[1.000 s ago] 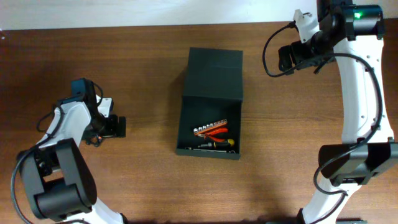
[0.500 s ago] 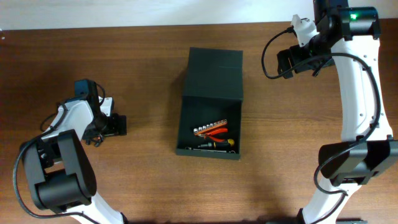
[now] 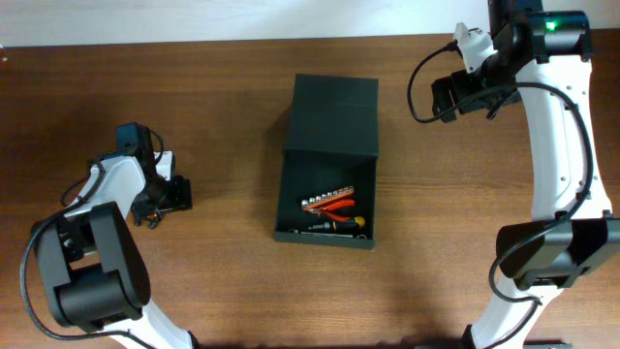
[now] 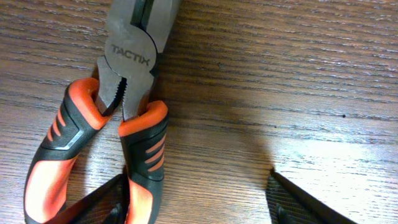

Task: Pack container
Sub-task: 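Lower left gripper onto the orange-black pliers and close on them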

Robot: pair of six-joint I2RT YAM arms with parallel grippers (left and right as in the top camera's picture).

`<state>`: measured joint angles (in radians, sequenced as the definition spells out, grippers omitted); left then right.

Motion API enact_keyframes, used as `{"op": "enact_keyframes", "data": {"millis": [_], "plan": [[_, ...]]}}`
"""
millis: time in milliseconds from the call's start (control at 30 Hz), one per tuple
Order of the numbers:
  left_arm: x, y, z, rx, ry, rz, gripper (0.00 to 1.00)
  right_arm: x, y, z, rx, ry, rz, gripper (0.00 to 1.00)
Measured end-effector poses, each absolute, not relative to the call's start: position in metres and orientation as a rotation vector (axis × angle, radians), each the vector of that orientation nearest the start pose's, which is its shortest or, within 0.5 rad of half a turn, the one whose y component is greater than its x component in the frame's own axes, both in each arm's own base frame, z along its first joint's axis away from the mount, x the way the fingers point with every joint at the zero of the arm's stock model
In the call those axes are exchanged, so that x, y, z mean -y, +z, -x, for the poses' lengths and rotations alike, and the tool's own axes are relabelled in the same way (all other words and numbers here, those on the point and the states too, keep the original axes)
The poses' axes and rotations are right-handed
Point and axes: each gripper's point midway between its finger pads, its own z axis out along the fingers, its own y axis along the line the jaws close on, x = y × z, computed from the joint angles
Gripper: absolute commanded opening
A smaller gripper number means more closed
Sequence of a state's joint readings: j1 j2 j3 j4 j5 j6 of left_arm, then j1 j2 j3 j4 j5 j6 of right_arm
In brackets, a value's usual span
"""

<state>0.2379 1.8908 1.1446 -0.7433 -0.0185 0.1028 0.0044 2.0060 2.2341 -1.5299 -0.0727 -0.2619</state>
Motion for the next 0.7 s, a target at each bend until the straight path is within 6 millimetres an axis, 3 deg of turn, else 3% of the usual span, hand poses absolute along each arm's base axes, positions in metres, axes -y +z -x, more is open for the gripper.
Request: {"op": "enact_keyframes", "data": {"millis": [167, 267, 400, 567, 700], "plan": [[-0.0840, -0.0032, -0.3331, -3.057, 0.049, 0.214, 0.58, -0.0143, 0.2301, -0.4216, -2.838, 0.054, 0.393, 0.99], [-0.0841, -0.0032, -0.3332, -3.056, 0.049, 0.220, 0.43, -0.0143, 0.2301, -0.4216, -2.838, 0.054, 0.394, 0.99], [-0.0843, -0.0032, -0.3331, -3.056, 0.050, 0.231, 0.32, -0.0142, 0.2301, -0.4216, -2.838, 0.053, 0.394, 0.99], [-0.0857, -0.0032, -0.3328, -3.056, 0.063, 0.234, 0.22, -0.0143, 0.2301, -0.4216, -2.838, 0.054, 0.394, 0.99], [-0.0862, -0.0031, -0.3327, -3.057, 0.068, 0.231, 0.21, -0.0143, 0.2301, -0.4216, -2.838, 0.054, 0.393, 0.99]]}}
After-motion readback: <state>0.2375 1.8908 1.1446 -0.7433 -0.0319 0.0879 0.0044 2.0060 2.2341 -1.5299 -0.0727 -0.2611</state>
